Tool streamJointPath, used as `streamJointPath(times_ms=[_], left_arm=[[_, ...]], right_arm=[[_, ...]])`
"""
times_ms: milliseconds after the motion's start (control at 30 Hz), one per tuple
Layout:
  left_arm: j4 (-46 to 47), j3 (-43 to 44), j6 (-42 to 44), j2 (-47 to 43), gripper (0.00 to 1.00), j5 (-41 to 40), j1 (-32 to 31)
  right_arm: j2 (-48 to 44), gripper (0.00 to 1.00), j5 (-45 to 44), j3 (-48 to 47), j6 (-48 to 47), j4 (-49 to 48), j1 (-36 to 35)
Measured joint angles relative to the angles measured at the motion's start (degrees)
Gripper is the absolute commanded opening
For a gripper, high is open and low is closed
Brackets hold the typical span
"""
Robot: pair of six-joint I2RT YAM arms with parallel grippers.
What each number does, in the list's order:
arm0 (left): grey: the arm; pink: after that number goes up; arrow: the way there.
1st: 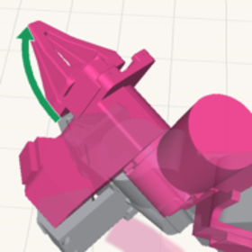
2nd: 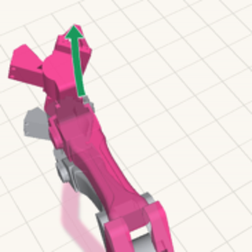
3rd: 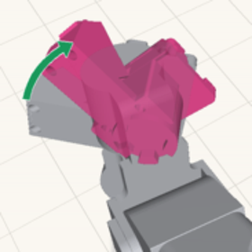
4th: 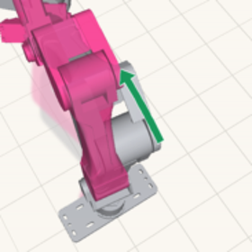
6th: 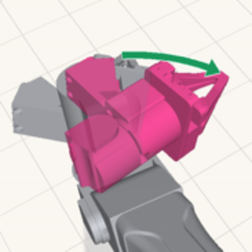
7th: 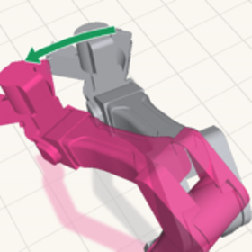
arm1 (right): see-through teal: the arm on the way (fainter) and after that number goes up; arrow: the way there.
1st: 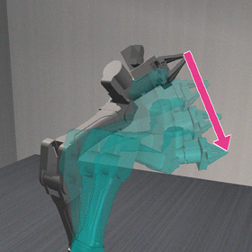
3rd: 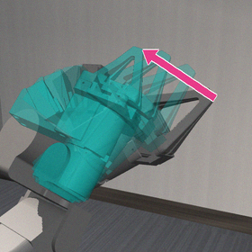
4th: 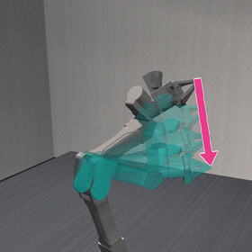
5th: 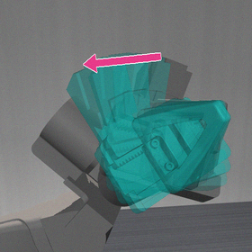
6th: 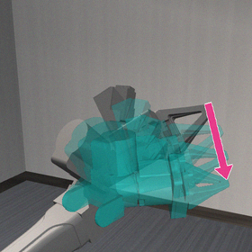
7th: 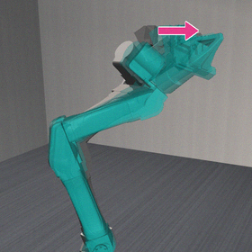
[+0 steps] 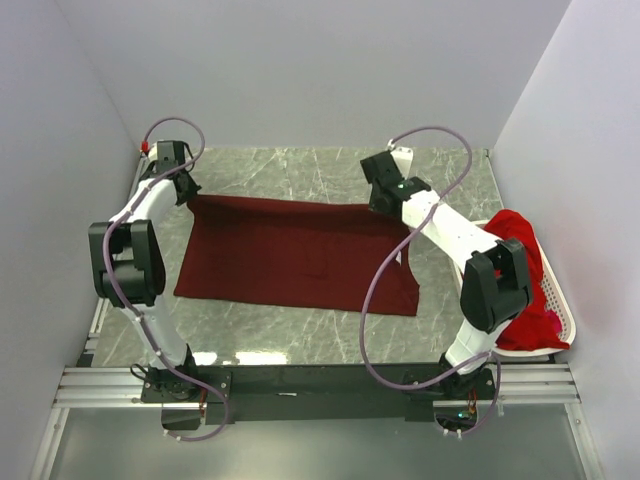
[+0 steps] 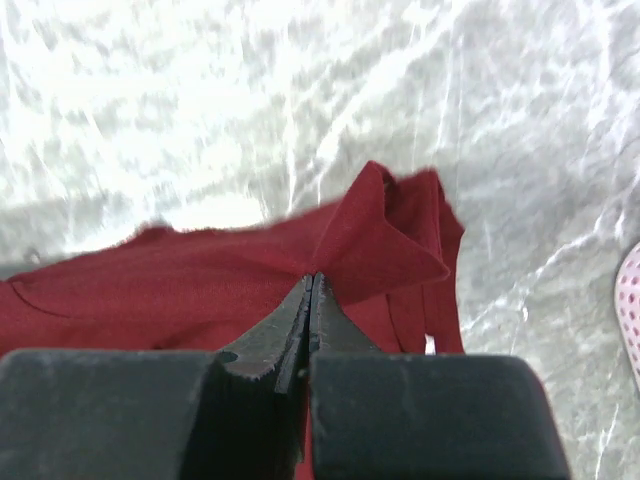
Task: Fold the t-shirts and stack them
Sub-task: Fold the tshirt
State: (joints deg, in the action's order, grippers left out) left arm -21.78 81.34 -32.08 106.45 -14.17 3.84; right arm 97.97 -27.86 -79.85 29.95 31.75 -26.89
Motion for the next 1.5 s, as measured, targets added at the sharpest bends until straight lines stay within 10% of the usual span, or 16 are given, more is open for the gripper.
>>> streamJointPath(times_ms=[400, 1500], left_arm=[[1.7, 2.4, 0.5, 3.3, 0.01, 2.6, 0.5], [-0.4, -17.3, -3.1, -10.3, 0.01, 1.9, 0.7]], right_arm=[[3.5, 0.0, -0.2, -5.4, -0.9, 1.7, 2.0], [-11.3, 0.0, 1.9, 19.2, 5.2, 0.3, -4.0]])
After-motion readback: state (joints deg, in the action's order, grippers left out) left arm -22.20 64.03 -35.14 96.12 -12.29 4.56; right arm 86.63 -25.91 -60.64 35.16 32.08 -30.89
